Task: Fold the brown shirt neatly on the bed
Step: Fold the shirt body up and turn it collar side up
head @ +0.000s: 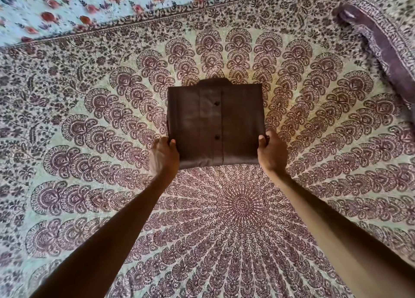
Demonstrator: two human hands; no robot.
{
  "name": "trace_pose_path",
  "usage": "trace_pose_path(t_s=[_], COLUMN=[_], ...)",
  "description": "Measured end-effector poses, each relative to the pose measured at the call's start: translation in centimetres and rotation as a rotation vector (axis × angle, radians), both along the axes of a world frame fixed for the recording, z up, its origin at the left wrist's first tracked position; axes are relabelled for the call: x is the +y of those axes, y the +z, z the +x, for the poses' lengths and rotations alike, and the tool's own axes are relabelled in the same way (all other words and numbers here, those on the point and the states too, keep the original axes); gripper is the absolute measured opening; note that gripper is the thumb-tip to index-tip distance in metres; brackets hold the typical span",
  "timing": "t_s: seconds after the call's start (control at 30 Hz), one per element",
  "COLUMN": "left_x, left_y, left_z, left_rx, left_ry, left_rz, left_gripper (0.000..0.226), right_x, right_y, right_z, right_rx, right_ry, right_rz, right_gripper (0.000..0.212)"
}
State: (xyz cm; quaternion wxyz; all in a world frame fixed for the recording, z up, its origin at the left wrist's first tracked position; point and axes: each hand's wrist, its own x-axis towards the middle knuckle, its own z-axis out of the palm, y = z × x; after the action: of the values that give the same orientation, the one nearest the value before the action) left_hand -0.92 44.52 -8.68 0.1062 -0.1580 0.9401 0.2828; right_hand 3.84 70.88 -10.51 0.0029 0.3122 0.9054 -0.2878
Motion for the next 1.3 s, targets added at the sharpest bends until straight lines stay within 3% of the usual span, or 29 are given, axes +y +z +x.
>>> trace_pose_path(t_s=[0.17, 0.33, 0.5, 0.63, 0.77, 0.93, 1.3], left_x=[0.5, 0.5, 0.9, 0.9, 1.2, 1.3, 1.0], left_y=[0.4, 0.1, 0.7, 0.5, 0.7, 0.7, 0.9], left_z=[-0.7, -0.7, -0.8, -1.0, -1.5, -0.8, -0.7], left_rx=[-0.056, -0.003, 0.030, -0.004, -0.015, 0.093, 0.009], left_ry=[0.013, 0.041, 0.116, 0.107, 0.185, 0.158, 0.215], left_rz=[-0.059, -0.148, -0.040, -0.060, 0.029, 0.039, 0.043], left_gripper=[0.026, 0.032, 0.024, 0.025, 0.013, 0.008, 0.020], right_x=[-0.8, -0.8, -0.4, -0.4, -0.5, -0.7, -1.0], right_y=[0.3, -0.1, 0.7, 0.0, 0.3, 0.5, 0.8], right_z=[-0.4, -1.0, -0.6, -0.1, -0.3, -0.7, -0.1], right_rx=[0.040, 0.093, 0.069, 0.100, 0.128, 0.115, 0.238], right_ry=[-0.042, -0.089, -0.152, -0.107, -0.208, -0.273, -0.255], right_rz=[0.082, 0.031, 0.081, 0.051, -0.026, -0.068, -0.068], right_gripper=[0.024, 0.020, 0.021, 0.018, 0.019, 0.022, 0.022])
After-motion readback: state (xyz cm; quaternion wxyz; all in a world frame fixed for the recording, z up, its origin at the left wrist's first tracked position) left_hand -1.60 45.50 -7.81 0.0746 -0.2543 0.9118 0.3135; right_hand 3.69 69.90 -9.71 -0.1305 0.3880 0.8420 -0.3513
